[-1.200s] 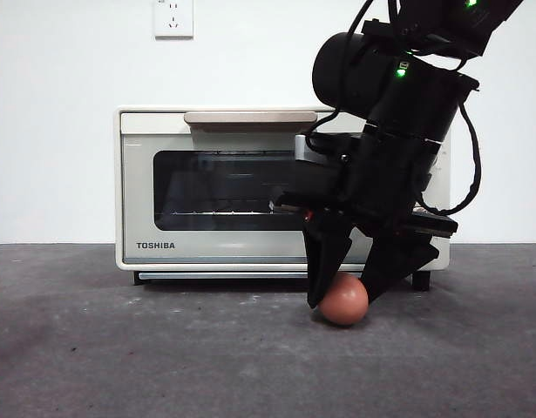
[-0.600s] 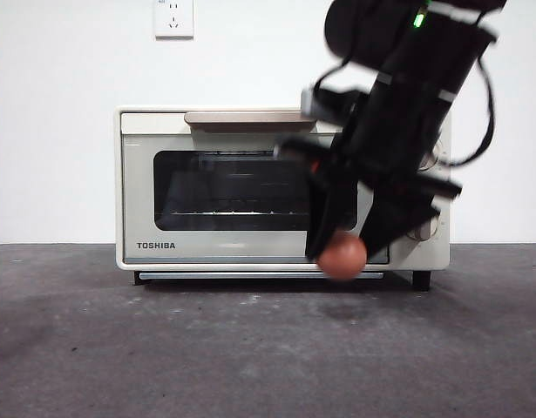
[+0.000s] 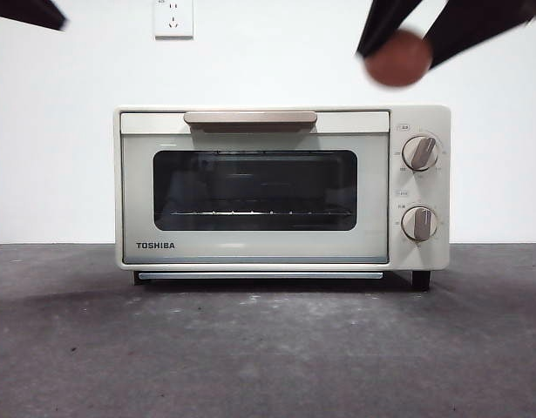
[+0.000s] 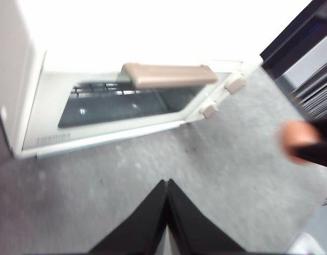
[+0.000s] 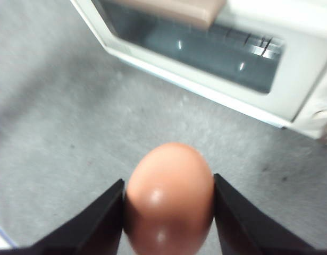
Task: Eggoven
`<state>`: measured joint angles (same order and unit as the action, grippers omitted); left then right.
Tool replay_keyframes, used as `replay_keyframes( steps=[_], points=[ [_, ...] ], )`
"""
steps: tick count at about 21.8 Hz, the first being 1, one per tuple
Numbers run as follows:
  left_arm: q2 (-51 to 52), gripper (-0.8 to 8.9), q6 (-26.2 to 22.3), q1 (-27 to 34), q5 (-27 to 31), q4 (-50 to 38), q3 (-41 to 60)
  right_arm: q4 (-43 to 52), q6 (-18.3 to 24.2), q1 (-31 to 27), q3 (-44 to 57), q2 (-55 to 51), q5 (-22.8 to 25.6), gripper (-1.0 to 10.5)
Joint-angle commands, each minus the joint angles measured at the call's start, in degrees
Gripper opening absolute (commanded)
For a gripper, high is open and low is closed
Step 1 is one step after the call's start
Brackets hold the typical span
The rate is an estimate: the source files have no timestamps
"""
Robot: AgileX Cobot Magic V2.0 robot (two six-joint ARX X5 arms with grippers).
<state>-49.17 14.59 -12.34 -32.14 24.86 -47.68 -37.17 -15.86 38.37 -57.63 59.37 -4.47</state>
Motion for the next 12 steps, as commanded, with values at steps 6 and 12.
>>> replay_keyframes(
  steps=[6,12],
  points=[
    [-15.8,0.07,-0.9,-9.4,9.6,-8.1,-11.0,-4.5,1.0,0.5,-1.3,-7.6,1.6,0.0],
    [-26.2,0.07,-4.2,-12.9,13.5,-8.2,-18.2,-6.4,1.1,0.5,-1.3,-11.6,1.9,0.0]
  ],
)
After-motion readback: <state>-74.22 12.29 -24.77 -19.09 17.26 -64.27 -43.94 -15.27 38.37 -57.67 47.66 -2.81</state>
